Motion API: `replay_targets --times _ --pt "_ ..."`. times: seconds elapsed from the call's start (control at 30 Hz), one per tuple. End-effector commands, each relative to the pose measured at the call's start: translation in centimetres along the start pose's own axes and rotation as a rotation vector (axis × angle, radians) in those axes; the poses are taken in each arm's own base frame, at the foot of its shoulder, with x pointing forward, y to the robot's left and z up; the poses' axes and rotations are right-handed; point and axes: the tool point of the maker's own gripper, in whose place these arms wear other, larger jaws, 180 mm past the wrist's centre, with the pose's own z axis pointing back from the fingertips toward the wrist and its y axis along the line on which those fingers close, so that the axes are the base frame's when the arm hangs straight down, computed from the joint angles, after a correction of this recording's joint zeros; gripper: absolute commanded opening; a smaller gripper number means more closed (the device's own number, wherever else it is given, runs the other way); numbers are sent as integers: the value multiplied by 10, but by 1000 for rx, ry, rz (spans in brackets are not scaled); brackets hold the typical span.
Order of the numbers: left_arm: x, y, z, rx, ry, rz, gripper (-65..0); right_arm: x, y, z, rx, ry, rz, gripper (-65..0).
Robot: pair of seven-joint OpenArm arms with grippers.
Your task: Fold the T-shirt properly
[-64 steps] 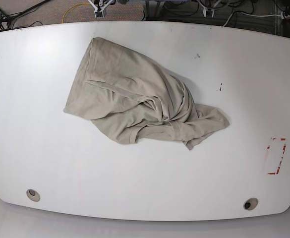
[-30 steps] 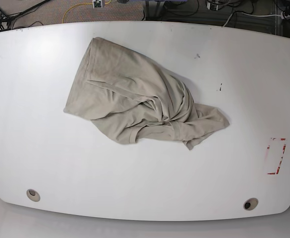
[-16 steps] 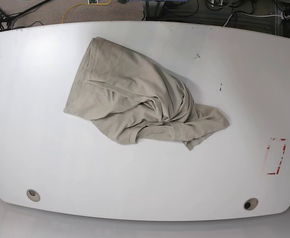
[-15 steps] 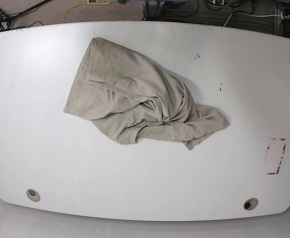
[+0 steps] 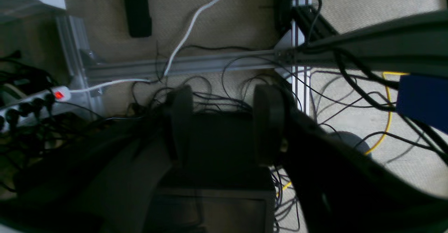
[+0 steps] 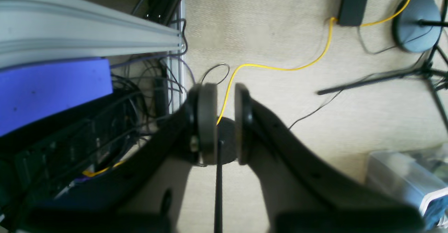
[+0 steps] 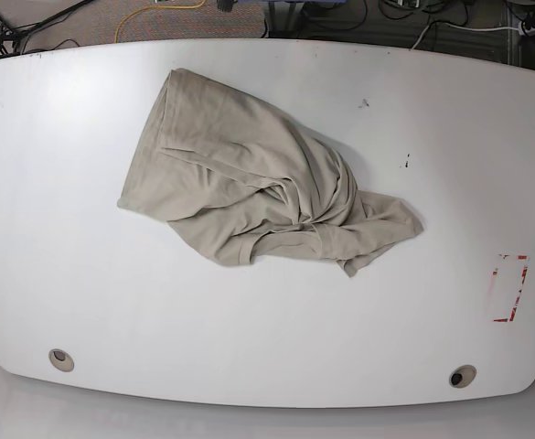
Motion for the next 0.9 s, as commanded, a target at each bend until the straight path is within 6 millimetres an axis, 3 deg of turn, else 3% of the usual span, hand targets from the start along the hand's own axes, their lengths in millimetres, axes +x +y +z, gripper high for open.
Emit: replay_targets --times 0.0,0.87 --pt "3 4 9 10 -20 -5 -394 -1 -8 13 -20 -12 17 -567" --pt "16 17 60 24 -82 12 -384 16 -29 54 -82 -69 77 -569"
